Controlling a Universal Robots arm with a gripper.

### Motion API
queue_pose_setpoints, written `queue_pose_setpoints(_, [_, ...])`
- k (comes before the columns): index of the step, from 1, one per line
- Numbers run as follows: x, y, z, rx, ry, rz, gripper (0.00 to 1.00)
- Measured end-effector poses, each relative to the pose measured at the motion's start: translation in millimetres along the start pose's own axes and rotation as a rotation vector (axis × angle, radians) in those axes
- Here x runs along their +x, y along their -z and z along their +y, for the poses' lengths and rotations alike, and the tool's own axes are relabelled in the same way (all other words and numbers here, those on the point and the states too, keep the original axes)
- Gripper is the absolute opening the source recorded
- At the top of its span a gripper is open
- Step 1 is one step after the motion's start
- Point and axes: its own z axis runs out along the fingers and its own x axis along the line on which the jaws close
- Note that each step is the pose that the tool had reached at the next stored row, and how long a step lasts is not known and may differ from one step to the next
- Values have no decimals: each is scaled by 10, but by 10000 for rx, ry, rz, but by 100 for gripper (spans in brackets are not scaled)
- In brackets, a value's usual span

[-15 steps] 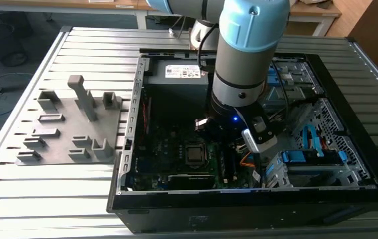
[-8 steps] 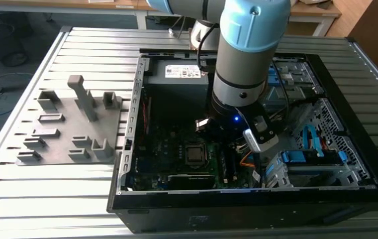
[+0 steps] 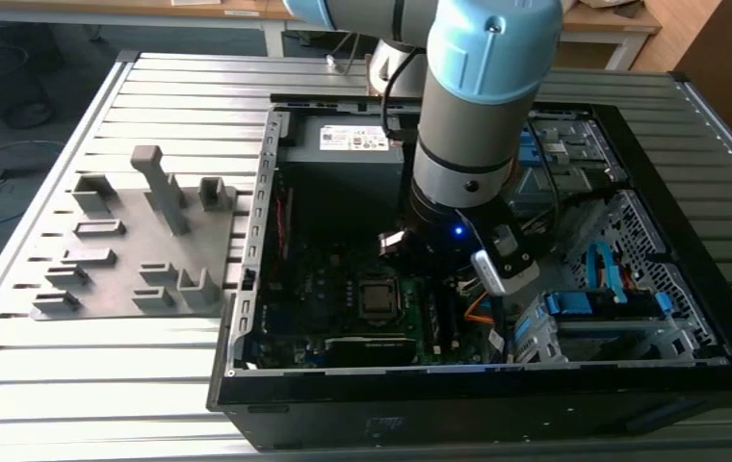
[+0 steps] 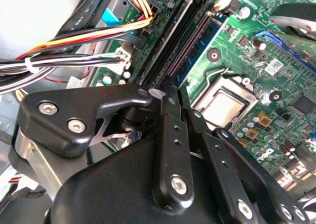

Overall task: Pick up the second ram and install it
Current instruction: 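Insert the second ram into the second slot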

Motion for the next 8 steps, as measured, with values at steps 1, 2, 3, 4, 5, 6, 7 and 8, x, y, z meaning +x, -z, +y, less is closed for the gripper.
queue_pose_setpoints(1, [-1,-5,0,-1,0,2,14])
queue_pose_setpoints(2, [-1,-11,0,-1,1,5,14])
queue_pose_setpoints(3, [-1,-18,0,-1,0,9,14])
queue_pose_setpoints(4, [-1,-28,0,-1,0,12,14])
queue_pose_setpoints(5, [0,-37,0,-1,0,16,14])
queue_pose_setpoints(6, [0,-43,0,-1,0,18,14])
queue_pose_setpoints(7, [-1,-49,1,-1,0,20,14])
queue_pose_setpoints(8, [-1,-54,1,-1,0,22,14])
